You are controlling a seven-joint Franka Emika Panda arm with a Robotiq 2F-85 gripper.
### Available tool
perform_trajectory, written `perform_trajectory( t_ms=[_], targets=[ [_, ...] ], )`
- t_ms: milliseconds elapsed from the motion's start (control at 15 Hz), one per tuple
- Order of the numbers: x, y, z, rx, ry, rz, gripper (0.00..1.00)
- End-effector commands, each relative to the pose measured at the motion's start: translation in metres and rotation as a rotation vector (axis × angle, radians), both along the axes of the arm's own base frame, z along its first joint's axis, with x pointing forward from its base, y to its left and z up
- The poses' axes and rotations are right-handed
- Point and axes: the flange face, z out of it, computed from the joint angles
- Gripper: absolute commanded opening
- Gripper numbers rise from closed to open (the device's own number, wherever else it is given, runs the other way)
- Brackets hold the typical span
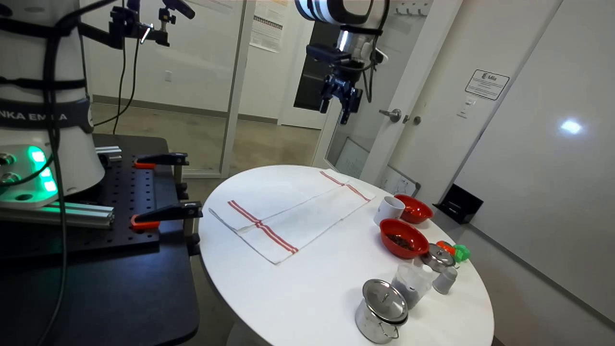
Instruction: Fold up the white towel on the table.
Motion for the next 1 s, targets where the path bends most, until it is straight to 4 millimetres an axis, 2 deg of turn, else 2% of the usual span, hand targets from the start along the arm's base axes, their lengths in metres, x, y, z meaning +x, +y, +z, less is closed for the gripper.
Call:
perform_trajectory(
  t_ms=[0, 333, 400, 467, 600, 933],
  targets=[
    [0.04, -0.013, -0.031, -0.025, 0.035, 0.007, 1.0],
    [0.072, -0.028, -0.064, -0.066, 0.063, 0.001, 1.0],
    [0.073, -0.028, -0.067, -0.057, 0.085, 0.005, 1.0],
    [0.059, -0.026, -0.062, -0.043, 0.057, -0.015, 1.0],
    [0.061, -0.027, -0.069, -0.043, 0.064, -0.016, 1.0],
    [0.058, -0.028, -0.071, -0.038, 0.031, -0.04, 1.0]
  ],
)
